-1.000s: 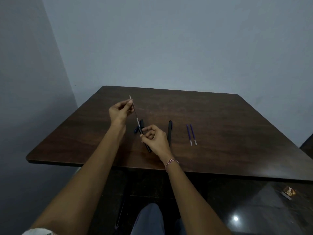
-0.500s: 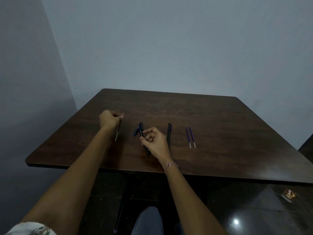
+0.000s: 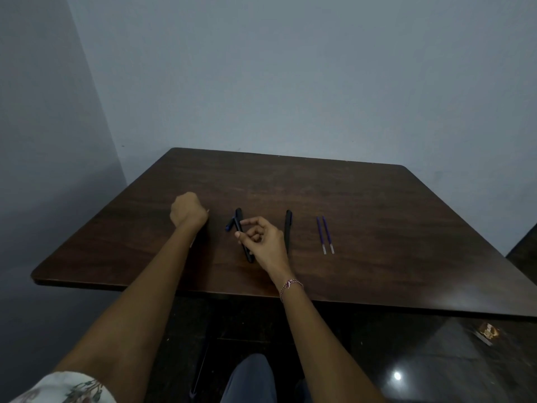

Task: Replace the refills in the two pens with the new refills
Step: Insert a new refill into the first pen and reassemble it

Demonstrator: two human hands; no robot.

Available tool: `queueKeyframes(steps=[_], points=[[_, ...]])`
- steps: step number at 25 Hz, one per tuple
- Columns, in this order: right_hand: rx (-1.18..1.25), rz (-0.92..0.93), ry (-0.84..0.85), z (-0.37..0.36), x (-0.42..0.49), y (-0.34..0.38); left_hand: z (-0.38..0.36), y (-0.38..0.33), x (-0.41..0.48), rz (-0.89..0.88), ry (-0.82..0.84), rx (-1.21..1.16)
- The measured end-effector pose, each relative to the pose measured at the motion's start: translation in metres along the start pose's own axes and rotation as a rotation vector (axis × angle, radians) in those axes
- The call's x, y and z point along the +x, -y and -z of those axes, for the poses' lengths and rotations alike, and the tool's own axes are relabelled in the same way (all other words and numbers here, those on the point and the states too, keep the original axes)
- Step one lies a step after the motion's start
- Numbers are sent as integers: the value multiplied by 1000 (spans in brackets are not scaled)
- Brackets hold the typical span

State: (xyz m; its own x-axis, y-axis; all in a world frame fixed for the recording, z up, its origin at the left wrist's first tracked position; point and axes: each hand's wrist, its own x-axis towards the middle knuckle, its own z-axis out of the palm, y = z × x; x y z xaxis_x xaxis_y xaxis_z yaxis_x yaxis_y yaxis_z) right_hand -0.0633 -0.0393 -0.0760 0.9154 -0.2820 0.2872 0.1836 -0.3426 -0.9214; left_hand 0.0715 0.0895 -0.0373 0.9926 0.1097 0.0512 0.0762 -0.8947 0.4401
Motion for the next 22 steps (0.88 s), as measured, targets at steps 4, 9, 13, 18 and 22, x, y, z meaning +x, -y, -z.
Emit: queueKeyframes(steps=[4,9,13,18,22], points=[[2,1,-10,0,0,-1,-1,-1,0,18,-12,-5],[26,15,-17,0,1,-2,2,0,-2,102,-64,-220],[78,27,-38,-1,2,-2,-7,-17,-30,17,-91,-801],[136,82,-199,0,2,-1,-37,-32,-72,-98,18,-1155],[176,126,-302,0,1,1,-47,-29,-91,-99,183,-1403]])
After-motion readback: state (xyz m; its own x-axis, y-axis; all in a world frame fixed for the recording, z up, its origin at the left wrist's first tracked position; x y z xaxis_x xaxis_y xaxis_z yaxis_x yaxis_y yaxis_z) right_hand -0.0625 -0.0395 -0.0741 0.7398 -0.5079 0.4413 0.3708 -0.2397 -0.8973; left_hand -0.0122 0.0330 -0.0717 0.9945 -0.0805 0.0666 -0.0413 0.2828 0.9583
